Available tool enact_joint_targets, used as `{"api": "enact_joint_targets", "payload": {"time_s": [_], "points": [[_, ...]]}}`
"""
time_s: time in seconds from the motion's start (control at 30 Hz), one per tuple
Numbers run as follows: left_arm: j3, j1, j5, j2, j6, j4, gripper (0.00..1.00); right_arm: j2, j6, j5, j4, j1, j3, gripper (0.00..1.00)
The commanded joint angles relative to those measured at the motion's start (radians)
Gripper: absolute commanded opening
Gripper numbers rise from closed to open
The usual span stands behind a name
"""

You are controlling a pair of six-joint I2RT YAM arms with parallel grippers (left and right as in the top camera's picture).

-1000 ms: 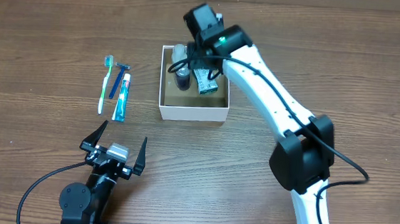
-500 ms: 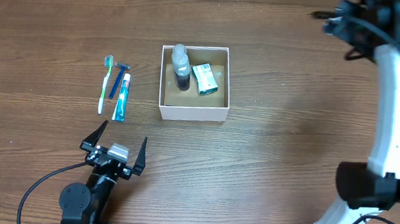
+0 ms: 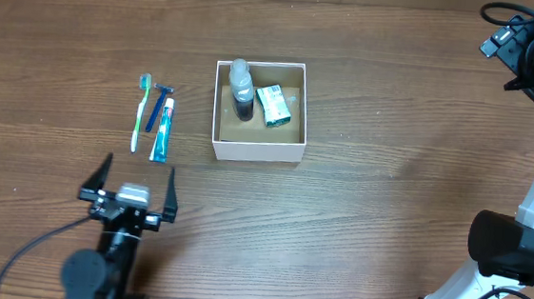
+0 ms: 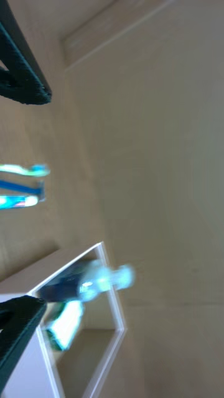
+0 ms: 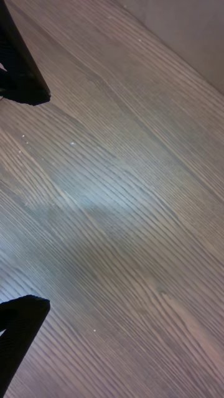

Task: Pack container
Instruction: 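Reach the left gripper to the Colgate toothpaste tube and grasp it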

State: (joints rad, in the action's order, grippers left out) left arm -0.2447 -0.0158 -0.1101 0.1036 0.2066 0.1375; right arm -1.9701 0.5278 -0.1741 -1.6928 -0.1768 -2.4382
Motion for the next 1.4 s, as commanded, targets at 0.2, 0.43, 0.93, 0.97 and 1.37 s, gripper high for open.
{"api": "enact_joint_targets", "payload": {"time_s": [0.2, 0.43, 0.93, 0.97, 1.37], "points": [[-1.022, -0.012, -0.231, 0.901, -0.054, 0.749, 1.00, 0.010, 0.008, 0.004, 0.004, -0.003, -0.003, 1.00], [-1.146, -0.012, -0.224, 1.268, -0.054, 0.860, 1.00, 0.010, 0.008, 0.004, 0.004, -0.003, -0.003, 1.00], [-1.146, -0.012, -0.085, 1.847, -0.218, 0.630, 0.97, 0.010, 0.008, 0.004, 0.004, -0.003, -0.003, 1.00], [-1.146, -0.012, -0.079, 1.867, -0.218, 0.626, 0.96, 0.010, 0.008, 0.004, 0.004, -0.003, -0.003, 1.00], [-1.146, -0.009, 0.006, 1.920, -0.267, 0.590, 0.86, 0.010, 0.008, 0.004, 0.004, -0.003, -0.003, 1.00]]}}
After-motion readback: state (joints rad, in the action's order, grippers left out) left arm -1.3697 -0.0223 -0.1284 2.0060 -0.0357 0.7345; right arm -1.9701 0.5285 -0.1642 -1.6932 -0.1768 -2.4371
